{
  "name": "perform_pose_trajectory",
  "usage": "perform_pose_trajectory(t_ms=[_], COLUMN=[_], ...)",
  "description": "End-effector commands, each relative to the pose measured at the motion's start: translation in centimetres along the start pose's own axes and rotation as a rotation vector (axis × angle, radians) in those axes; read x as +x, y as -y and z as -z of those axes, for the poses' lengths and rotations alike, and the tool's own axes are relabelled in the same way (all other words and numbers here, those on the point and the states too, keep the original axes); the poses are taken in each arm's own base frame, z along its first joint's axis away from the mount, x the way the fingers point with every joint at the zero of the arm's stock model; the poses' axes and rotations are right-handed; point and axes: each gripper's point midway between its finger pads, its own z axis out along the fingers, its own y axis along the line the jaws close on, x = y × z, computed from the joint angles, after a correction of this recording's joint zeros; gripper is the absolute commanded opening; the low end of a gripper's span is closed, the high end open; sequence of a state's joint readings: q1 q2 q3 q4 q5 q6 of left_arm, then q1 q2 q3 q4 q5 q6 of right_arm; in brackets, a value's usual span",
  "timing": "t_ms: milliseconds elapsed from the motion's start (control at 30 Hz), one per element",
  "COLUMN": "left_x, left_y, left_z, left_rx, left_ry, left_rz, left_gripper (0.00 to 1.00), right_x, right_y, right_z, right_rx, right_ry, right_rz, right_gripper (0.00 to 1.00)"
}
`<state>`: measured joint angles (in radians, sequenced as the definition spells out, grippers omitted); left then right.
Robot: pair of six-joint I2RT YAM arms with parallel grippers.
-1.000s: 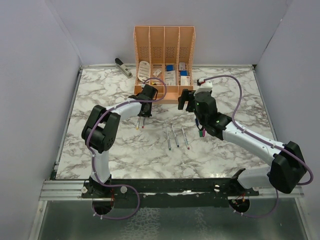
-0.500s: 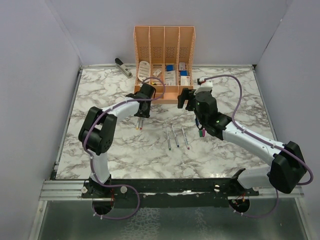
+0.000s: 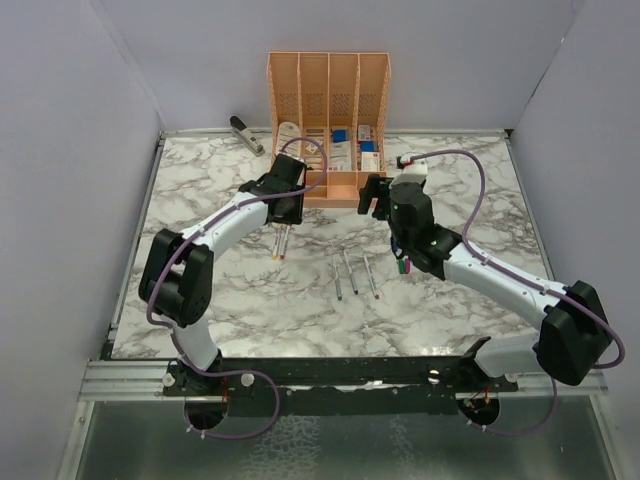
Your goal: Insert the pens into the pen caps
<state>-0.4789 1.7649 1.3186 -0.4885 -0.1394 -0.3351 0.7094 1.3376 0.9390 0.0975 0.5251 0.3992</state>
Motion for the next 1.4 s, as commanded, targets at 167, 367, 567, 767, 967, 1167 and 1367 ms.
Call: perform_pose_trajectory(t_ms=[167, 367, 567, 767, 967, 1167, 1367], left_x=[2.4, 6.0, 8.1, 10.3, 11.7, 12.7, 13.6], left_y=[5.3, 8.7, 11.4, 12.3, 13.2, 13.3, 13.1], left_z=[3.6, 4.7, 4.9, 4.2, 3.3, 2.2, 1.2], left_rx=[0.266, 0.334, 0.368, 0.332, 0.306, 0.257, 0.235], left_ry=[-0.039, -0.119, -0.178, -0.247, -0.314, -0.352, -0.388], left_rz=[-0.045, -0.076, -0.098, -0.123, -0.15, -0.186, -0.193], left_gripper=[0.36, 0.43, 0.49, 0.52, 0.53, 0.53, 0.53], right_x=[1.7, 2.5, 3.0, 3.1, 3.6, 3.3, 2.9], right_y=[5.3, 8.3, 9.8, 10.6, 10.8, 10.4, 10.2], right_z=[-0.7, -0.5, 0.4, 1.1, 1.3, 1.1, 0.7], right_rx=[0.204, 0.257, 0.304, 0.302, 0.287, 0.26, 0.242], right_ry=[-0.081, -0.124, -0.135, -0.13, -0.145, -0.139, -0.133], right_rz=[0.001, -0.025, -0.012, -0.033, -0.053, -0.056, -0.044], right_gripper=[0.73, 0.73, 0.73, 0.72, 0.72, 0.72, 0.72])
